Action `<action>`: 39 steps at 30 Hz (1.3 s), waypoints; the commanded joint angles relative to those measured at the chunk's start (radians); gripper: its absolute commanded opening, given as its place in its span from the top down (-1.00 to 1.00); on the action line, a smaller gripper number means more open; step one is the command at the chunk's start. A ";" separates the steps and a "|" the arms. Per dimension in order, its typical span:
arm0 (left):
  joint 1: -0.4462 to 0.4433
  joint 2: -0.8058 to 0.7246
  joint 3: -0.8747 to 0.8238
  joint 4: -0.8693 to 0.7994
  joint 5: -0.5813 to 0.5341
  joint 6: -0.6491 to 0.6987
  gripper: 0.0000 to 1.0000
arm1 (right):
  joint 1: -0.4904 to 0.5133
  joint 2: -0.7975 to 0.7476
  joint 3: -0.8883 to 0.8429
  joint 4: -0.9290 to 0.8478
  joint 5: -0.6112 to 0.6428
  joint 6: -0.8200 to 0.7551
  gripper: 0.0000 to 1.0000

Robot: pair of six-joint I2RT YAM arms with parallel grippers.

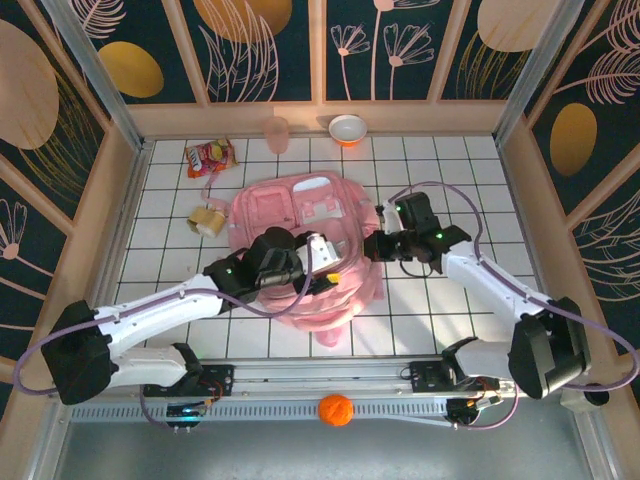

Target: Pack books, pencil case, and school supplies into a backpack

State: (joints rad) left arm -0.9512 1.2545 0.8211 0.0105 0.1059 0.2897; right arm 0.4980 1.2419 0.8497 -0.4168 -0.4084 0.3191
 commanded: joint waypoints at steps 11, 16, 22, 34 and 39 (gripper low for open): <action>-0.049 0.178 0.033 0.000 -0.100 -0.087 0.00 | 0.043 -0.096 0.006 -0.019 -0.057 0.059 1.00; -0.050 0.118 -0.030 0.042 -0.025 -0.039 1.00 | 0.021 -0.058 -0.006 -0.064 0.080 0.033 1.00; -0.049 -0.003 -0.095 0.041 0.091 0.109 1.00 | -0.112 -0.025 -0.037 0.106 0.084 0.009 1.00; -0.049 -0.047 -0.117 0.038 0.114 0.175 1.00 | -0.156 0.126 0.024 0.217 0.021 -0.055 1.00; -0.001 -0.106 -0.165 0.120 0.156 0.067 1.00 | -0.154 -0.012 -0.072 0.213 -0.030 -0.139 0.53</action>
State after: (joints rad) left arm -0.9833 1.2087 0.6811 0.0193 0.2272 0.4171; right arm 0.3401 1.3266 0.8234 -0.2230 -0.3923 0.2539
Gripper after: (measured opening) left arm 0.052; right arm 0.198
